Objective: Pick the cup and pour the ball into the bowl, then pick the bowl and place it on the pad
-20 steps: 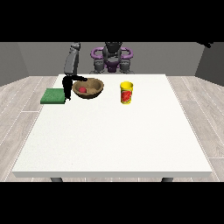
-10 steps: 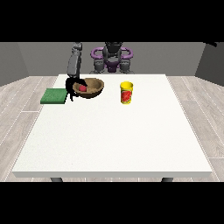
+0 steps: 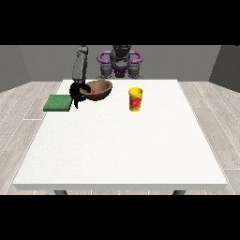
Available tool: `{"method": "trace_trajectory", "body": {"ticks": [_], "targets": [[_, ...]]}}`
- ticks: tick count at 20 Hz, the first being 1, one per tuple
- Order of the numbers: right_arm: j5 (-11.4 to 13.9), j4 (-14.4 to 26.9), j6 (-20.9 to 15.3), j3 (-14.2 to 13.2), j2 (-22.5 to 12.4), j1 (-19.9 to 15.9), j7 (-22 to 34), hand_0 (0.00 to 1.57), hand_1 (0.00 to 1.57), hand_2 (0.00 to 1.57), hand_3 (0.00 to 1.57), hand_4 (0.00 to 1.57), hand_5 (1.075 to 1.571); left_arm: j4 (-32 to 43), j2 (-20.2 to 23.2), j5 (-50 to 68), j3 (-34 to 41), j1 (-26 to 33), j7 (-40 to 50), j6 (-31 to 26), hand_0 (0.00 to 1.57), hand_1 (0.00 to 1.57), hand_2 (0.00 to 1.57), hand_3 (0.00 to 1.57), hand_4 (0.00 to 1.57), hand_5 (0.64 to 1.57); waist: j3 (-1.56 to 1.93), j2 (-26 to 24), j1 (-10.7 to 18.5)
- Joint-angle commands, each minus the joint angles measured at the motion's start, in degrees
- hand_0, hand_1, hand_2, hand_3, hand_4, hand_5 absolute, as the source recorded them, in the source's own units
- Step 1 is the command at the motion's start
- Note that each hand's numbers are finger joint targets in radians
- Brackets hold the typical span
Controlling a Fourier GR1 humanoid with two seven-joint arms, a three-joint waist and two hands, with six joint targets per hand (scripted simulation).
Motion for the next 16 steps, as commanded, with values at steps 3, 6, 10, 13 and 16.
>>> {"method": "trace_trajectory", "body": {"ticks": [3, 6, 10, 13, 16], "targets": [[3.7, -1.5, -5.1, 3.2, -6.2, -1.5, 18.6, 1.57, 1.57, 1.57, 1.57, 1.04, 1.535, 5.1, 1.4, -0.7, 0.1, 1.2, 0.7, -0.9, 0.0, 0.0, 0.0, 0.0, 0.73, 1.569, 1.18, -3.8, -4.1], [0.2, -3.7, -3.3, 2.4, -8.4, -5.5, 28.7, 1.57, 1.57, 1.57, 1.57, 1.03, 1.534, 9.0, 2.9, -1.0, 2.6, 3.7, -2.0, -1.7, 0.0, 0.0, 0.0, 0.0, 0.72, 1.569, 1.26, -6.4, -6.0], [2.0, -3.8, -1.7, 1.7, -16.6, -8.4, 32.0, 1.57, 1.57, 1.57, 1.57, 0.99, 1.553, 11.1, 4.0, -0.4, 3.6, 5.1, -3.2, -3.5, 0.0, 0.0, 0.0, 0.0, 0.71, 1.567, 1.3, -5.9, -6.6], [3.4, 0.1, 0.9, 1.2, -19.8, -7.9, 28.5, 1.57, 1.57, 1.57, 1.57, 0.99, 1.568, 7.4, 1.0, -1.8, 1.8, 6.4, -4.6, -0.8, 0.0, 0.0, 0.0, 0.0, 0.7, 1.566, 1.37, -5.5, -6.4], [4.3, 1.9, 2.1, 0.6, -21.6, -8.9, 24.4, 1.57, 1.57, 1.57, 1.57, 1.0, 1.571, 8.3, 2.5, -2.1, 2.7, 6.6, -7.2, -1.7, 0.0, 0.0, 0.0, 0.0, 0.7, 1.565, 1.37, -2.3, -6.8]]}}
